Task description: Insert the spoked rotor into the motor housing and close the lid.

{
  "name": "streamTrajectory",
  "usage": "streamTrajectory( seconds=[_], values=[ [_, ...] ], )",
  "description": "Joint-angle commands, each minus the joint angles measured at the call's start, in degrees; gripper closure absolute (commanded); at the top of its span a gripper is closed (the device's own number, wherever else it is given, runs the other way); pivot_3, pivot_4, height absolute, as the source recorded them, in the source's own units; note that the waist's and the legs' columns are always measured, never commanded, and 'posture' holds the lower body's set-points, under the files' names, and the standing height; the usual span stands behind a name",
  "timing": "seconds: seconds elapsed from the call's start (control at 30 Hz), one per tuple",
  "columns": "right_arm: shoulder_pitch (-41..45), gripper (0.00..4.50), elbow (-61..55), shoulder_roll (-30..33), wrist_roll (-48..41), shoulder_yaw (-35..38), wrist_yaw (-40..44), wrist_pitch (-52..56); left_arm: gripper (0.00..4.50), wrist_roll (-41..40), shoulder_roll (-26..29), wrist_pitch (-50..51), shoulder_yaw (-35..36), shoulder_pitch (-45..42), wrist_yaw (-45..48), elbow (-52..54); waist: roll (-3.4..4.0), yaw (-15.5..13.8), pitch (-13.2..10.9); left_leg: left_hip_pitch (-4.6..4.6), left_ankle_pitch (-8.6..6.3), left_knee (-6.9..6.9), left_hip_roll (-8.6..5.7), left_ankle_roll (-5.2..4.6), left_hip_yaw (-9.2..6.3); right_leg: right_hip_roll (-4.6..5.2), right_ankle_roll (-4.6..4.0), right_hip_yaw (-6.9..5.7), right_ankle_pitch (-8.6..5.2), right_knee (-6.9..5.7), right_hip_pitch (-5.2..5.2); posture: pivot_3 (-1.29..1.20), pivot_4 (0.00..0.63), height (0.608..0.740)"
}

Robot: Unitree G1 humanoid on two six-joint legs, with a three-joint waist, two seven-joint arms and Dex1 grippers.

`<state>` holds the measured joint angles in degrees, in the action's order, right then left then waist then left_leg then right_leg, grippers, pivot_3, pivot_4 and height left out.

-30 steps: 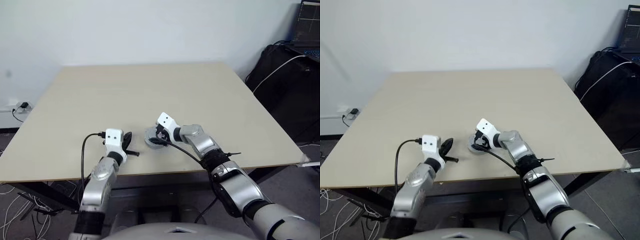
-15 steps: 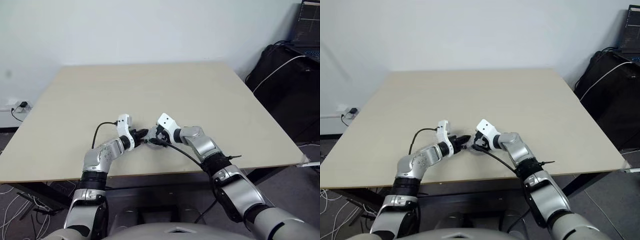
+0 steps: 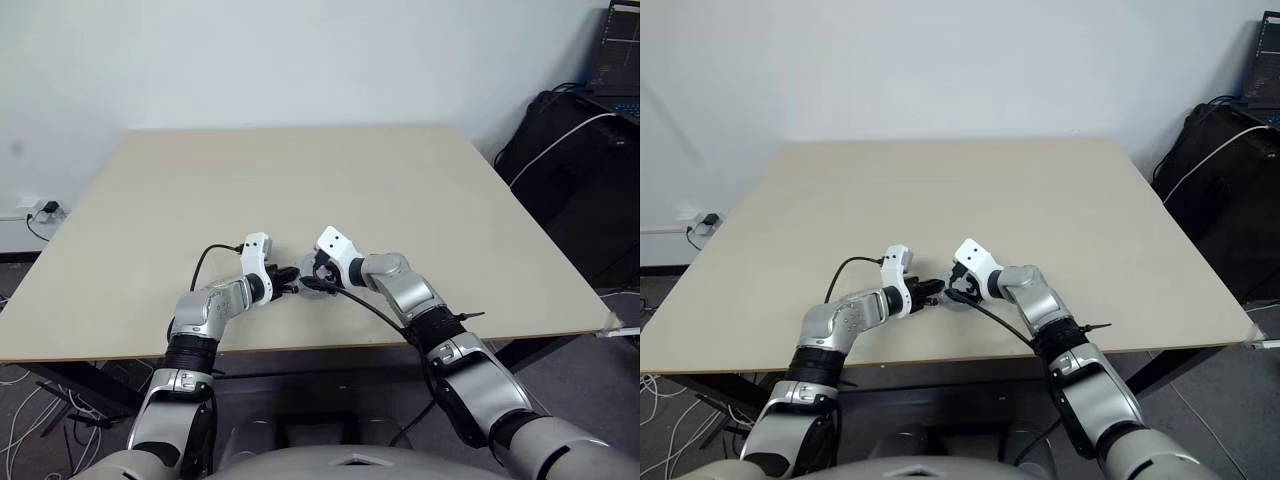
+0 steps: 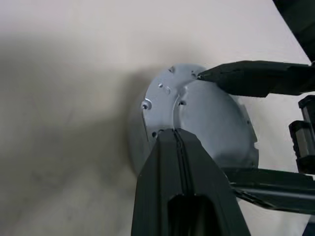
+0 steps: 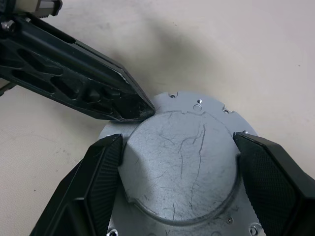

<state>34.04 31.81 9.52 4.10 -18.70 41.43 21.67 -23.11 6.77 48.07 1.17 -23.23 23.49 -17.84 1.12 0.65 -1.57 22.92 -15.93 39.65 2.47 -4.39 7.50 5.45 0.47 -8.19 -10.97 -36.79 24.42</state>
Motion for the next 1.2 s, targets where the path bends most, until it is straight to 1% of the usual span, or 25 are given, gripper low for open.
streamTrajectory(
  seconds=[0.03, 0.2, 0.3, 0.33, 0.57, 0.67, 0.77, 0.8, 0.87, 0.93, 1.0, 1.2],
  values=[
    [-0.6, 1.23, 1.0, 1.0, 1.6, -1.2, 0.0, 0.8, 4.5, 1.1, -1.0, 2.0, -1.7, -0.6, -0.8, -0.8, 0.0, 0.0, 0.0, -0.01, 0.0, 0.0, 0.0, 0.0, 0.0, 0.0, 0.0, 0.0, 0.0, 0.0, -0.01, 0.0, 0.0, 0.74],
    [-0.7, 1.23, 0.9, 1.1, 1.6, -1.0, -0.4, 0.9, 4.5, 1.3, -1.9, 2.4, -2.0, -0.3, -0.2, -0.5, -0.01, 0.0, 0.0, -0.03, 0.0, 0.0, -0.02, -0.01, -0.02, 0.04, 0.0, -0.01, 0.0, 0.0, -0.03, 0.0, 0.0, 0.74],
    [-0.9, 0.18, 0.1, 1.9, 1.2, -0.4, 0.0, 1.6, 4.5, 1.4, -1.9, 2.5, -2.3, -0.2, 0.1, -0.3, -0.03, -0.1, 0.0, -0.03, 0.0, 0.0, -0.03, -0.01, -0.03, 0.05, 0.0, -0.02, 0.0, 0.0, -0.03, 0.0, 0.0, 0.74],
    [-1.2, 0.02, -0.6, 2.6, 1.2, -0.4, 0.6, 1.8, 4.5, 1.4, -1.9, 2.5, -2.3, -0.2, 0.2, -0.3, -0.02, -0.1, 0.0, -0.03, 0.0, 0.0, -0.03, -0.01, -0.03, 0.05, 0.0, -0.01, 0.0, 0.01, -0.03, 0.0, 0.0, 0.74],
    [-4.0, 0.02, -6.8, 10.7, -0.4, -1.0, 9.1, 5.3, 4.5, 0.7, -2.2, 3.0, -2.0, 2.0, 0.5, 2.3, -0.08, -0.2, 0.1, -0.02, -0.07, 0.0, -0.13, -0.13, -0.08, 0.14, 0.01, -0.03, 0.0, 0.13, -0.09, 0.0, 0.0, 0.74],
    [-6.5, 0.02, -13.1, 13.9, -5.3, 2.2, 14.0, 7.8, 4.5, 0.6, -2.1, 3.2, -2.0, 3.0, 0.6, 3.1, -0.16, -0.3, 0.1, -0.02, -0.09, -0.01, -0.13, -0.16, -0.14, 0.18, 0.02, -0.07, 0.0, 0.22, -0.13, 0.0, 0.0, 0.74],
    [-8.3, 0.02, -17.2, 15.0, -8.9, 5.3, 14.7, 9.4, 4.5, 0.5, -2.1, 3.5, -2.0, 3.4, 0.7, 3.7, -0.13, -0.2, 0.1, 0.07, -0.1, -0.06, -0.11, -0.16, -0.23, 0.29, 0.02, -0.11, 0.0, 0.35, -0.08, 0.0, 0.0, 0.74],
    [-8.5, 0.02, -17.4, 14.5, -9.7, 7.0, 12.7, 10.1, 4.5, 0.4, -2.1, 3.5, -1.8, 3.5, 0.6, 4.0, -0.13, -0.1, 0.0, 0.08, -0.1, -0.08, -0.11, -0.16, -0.21, 0.29, 0.02, -0.11, 0.0, 0.35, -0.07, 0.0, 0.0, 0.74],
    [-8.6, 0.02, -16.1, 10.2, -11.6, 13.6, 2.6, 13.5, 4.5, 0.2, -2.1, 3.5, -1.9, 4.0, 1.0, 4.8, -0.17, -0.1, 0.0, 0.08, -0.09, -0.09, -0.08, -0.15, -0.21, 0.27, 0.03, -0.12, 0.0, 0.33, -0.05, 0.0, 0.0, 0.74],
    [-8.5, 0.02, -15.6, 6.0, -13.7, 18.7, -4.3, 18.3, 4.5, 0.1, -2.2, 3.6, -2.0, 4.2, 1.2, 5.2, -0.19, -0.3, 0.0, 0.07, -0.07, -0.09, -0.02, -0.1, -0.25, 0.26, 0.03, -0.14, 0.01, 0.33, -0.07, 0.0, 0.0, 0.74],
    [-8.5, 0.02, -16.3, 1.5, -16.6, 22.9, -9.3, 24.4, 4.5, 0.1, -2.2, 3.6, -2.1, 4.3, 1.3, 5.3, -0.18, -0.5, 0.0, 0.09, -0.05, -0.12, 0.0, -0.06, -0.28, 0.26, 0.02, -0.16, 0.01, 0.34, -0.06, 0.0, 0.0, 0.74],
    [-6.5, 0.02, -15.4, -6.9, -22.3, 29.7, -18.7, 36.1, 4.5, 0.5, -1.9, 3.6, -2.6, 4.3, 1.9, 5.3, -0.13, -0.6, 0.0, 0.28, -0.06, -0.19, -0.03, -0.07, -0.27, 0.18, 0.03, -0.16, 0.02, 0.47, 0.06, 0.0, 0.0, 0.74]
  ],
)
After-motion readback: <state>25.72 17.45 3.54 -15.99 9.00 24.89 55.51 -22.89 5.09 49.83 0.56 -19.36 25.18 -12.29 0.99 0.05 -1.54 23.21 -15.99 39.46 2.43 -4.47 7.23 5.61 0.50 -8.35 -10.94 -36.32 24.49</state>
